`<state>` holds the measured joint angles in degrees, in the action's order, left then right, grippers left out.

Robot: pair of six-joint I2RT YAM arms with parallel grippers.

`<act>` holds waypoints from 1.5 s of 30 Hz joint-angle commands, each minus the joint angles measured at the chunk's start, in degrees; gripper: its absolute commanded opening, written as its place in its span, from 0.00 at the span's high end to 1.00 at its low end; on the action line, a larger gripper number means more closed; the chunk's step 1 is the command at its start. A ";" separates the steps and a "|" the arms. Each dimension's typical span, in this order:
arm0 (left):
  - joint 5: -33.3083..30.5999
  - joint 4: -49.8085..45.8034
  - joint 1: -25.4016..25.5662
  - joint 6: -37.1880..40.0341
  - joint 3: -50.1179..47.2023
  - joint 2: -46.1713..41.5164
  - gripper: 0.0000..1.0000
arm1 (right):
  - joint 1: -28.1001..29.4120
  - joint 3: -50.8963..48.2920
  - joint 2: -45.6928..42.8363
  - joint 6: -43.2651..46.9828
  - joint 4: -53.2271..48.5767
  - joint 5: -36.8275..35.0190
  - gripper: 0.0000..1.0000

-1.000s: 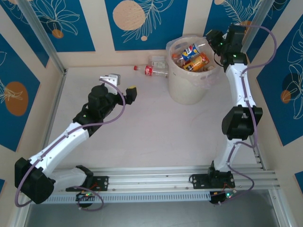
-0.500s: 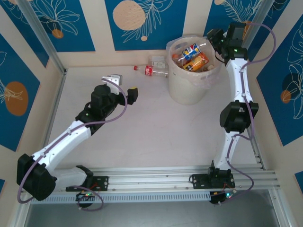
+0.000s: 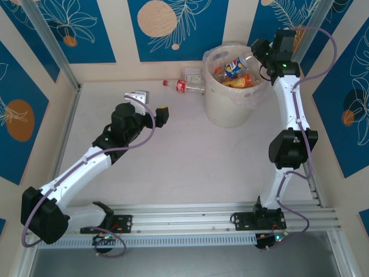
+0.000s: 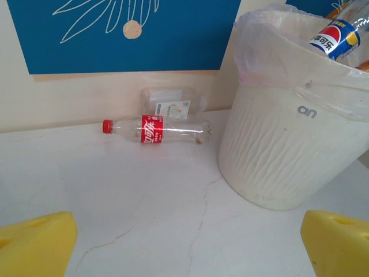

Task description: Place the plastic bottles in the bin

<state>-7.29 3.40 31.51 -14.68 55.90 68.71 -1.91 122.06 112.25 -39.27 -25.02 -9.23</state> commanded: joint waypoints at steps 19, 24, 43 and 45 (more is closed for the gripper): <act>1.62 0.18 -0.48 -0.42 2.99 1.70 0.00 | 1.38 15.27 15.12 -1.94 -26.02 -1.71 0.85; 2.17 1.09 -0.48 -0.92 2.84 2.38 0.00 | 1.48 15.20 15.37 1.15 -29.50 -4.16 0.80; 1.58 1.07 -0.49 -0.70 2.37 1.10 0.00 | 14.04 17.03 5.18 27.35 -15.41 -23.82 0.88; 1.62 1.04 -0.57 -0.70 2.37 1.04 0.00 | 14.56 19.56 6.31 30.34 -15.24 -26.41 0.88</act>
<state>-5.85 3.60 31.35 -15.07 56.97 71.16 12.23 138.47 117.16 -18.06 -36.56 -28.67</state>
